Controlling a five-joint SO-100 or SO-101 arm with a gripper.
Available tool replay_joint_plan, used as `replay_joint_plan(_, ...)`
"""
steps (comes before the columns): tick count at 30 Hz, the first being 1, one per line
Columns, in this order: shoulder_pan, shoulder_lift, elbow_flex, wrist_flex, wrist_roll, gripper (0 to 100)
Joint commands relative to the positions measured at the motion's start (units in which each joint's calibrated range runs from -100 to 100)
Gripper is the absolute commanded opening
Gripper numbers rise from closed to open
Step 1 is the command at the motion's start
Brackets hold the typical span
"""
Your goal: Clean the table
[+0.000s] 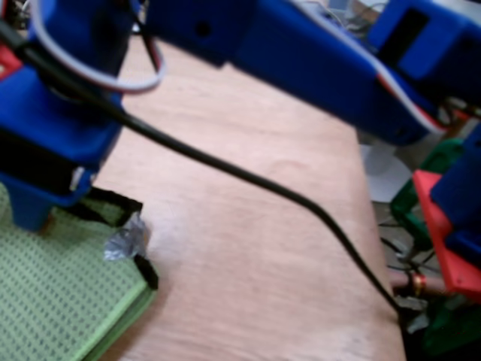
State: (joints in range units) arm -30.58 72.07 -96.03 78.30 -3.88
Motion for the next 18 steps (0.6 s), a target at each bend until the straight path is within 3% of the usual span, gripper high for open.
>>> replay_joint_plan(1,1.14,3.66,-2.08,-5.81,-0.20,0)
replay_joint_plan(3,1.47,6.06,-1.99,-11.72,0.15,0)
replay_joint_plan(13,5.03,12.75,-1.99,-11.06,0.34,0)
replay_joint_plan(18,23.81,13.95,-0.85,-10.81,0.44,0)
